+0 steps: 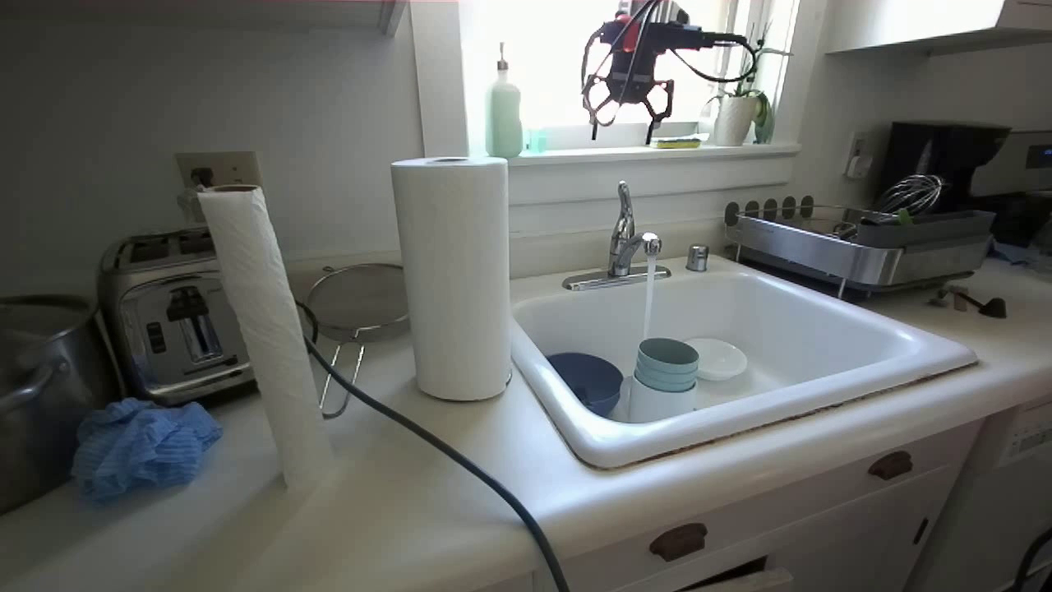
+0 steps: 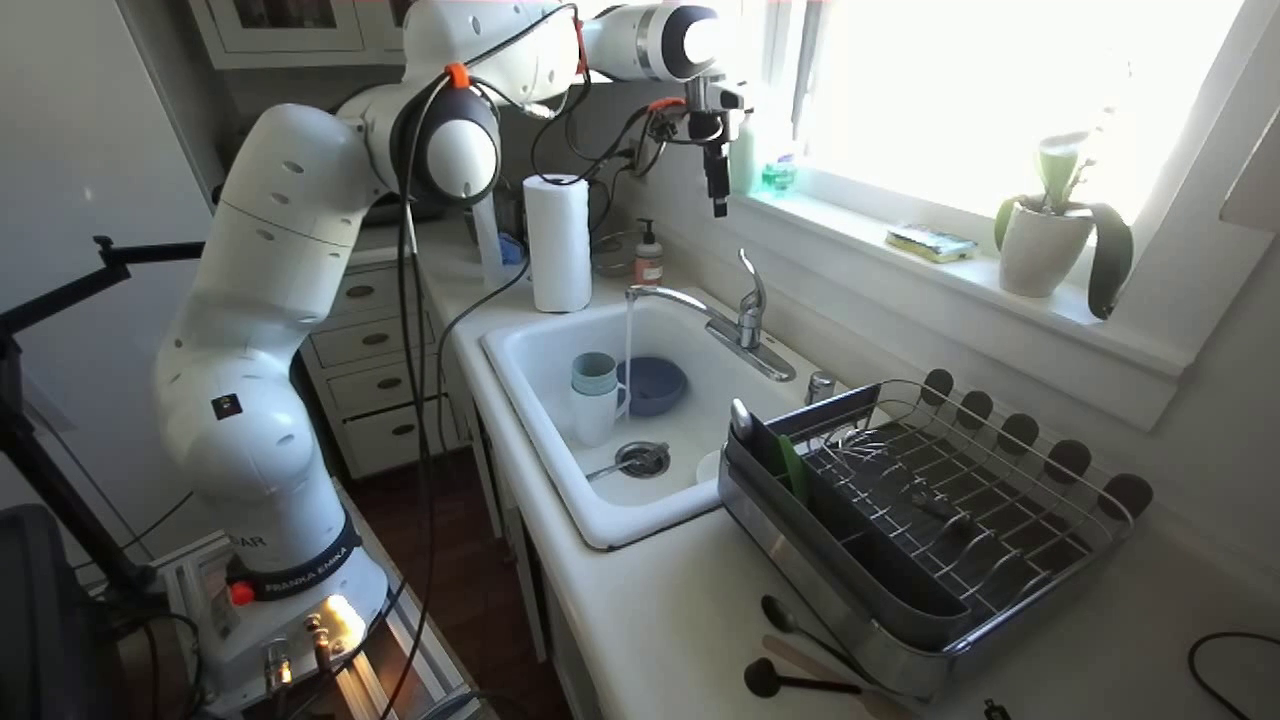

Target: Move the tap nozzle to the left

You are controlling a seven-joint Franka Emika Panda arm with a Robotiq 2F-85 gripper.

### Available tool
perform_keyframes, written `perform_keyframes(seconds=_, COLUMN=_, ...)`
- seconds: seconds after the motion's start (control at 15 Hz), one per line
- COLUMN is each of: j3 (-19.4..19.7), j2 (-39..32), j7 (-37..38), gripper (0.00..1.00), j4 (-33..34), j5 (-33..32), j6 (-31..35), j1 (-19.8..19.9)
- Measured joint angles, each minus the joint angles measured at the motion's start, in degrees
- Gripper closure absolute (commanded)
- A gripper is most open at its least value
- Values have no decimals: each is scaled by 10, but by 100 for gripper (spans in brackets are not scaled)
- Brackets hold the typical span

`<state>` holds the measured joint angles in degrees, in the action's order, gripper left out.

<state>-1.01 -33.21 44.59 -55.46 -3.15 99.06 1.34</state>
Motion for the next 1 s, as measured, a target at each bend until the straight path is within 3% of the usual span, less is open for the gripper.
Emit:
perform_keyframes(seconds=0.4, j3=-14, j2=55, j7=-221, gripper=0, j4=-75, j5=35, j6=-7, j1=69)
perform_keyframes(seconds=1.0, j3=-22, j2=70, j7=-240, gripper=0, j4=-100, j5=37, j6=-7, j1=74)
